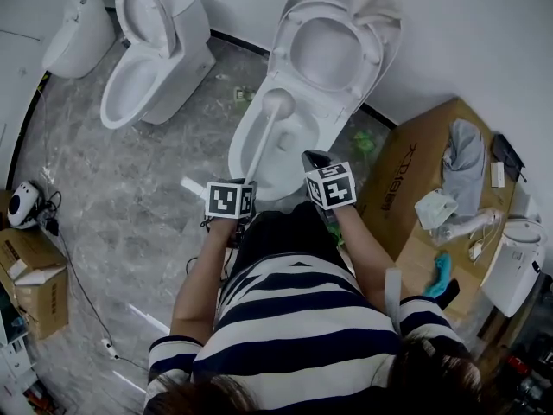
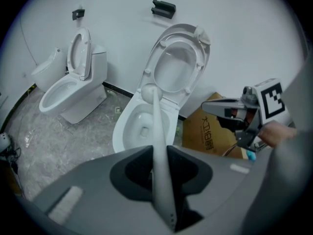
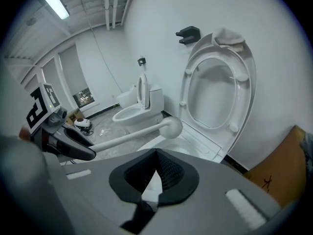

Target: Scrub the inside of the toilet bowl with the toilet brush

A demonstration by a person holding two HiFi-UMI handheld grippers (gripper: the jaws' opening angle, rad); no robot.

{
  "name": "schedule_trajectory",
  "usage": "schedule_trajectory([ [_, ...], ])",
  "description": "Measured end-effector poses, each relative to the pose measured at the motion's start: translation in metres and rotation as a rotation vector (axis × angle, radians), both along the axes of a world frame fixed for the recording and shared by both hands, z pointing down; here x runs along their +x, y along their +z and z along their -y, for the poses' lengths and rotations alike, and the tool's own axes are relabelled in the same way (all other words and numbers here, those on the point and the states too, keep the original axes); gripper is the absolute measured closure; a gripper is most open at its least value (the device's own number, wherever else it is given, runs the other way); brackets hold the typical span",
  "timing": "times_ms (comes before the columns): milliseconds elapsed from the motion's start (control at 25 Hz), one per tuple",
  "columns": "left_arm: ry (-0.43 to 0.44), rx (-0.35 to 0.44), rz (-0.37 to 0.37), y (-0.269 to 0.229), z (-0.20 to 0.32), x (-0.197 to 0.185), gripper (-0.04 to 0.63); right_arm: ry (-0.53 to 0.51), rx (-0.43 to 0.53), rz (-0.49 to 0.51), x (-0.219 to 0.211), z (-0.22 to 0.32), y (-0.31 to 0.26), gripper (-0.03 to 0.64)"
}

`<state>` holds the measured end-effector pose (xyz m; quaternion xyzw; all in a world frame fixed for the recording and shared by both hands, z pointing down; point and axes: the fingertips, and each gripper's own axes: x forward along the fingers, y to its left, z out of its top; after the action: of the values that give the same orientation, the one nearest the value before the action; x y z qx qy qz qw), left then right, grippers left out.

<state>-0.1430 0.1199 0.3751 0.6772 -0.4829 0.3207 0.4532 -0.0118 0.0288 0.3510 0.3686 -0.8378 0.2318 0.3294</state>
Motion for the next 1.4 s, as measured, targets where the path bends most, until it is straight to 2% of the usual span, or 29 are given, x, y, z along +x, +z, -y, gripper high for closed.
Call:
schedule_trajectory([
  [400,-0.041,0.015,-0.021,-0.009,-0.017,-0.013,0.595,0.011,0.006,-0.012,-0.003,-0.002,-0.003,0.621],
  [1400,-0.065,0.018,-0.018,-0.011,-0.037,-0.010,0.595,0.036,0.001,0.018,0.003,-0.012,-0.003,0.621],
])
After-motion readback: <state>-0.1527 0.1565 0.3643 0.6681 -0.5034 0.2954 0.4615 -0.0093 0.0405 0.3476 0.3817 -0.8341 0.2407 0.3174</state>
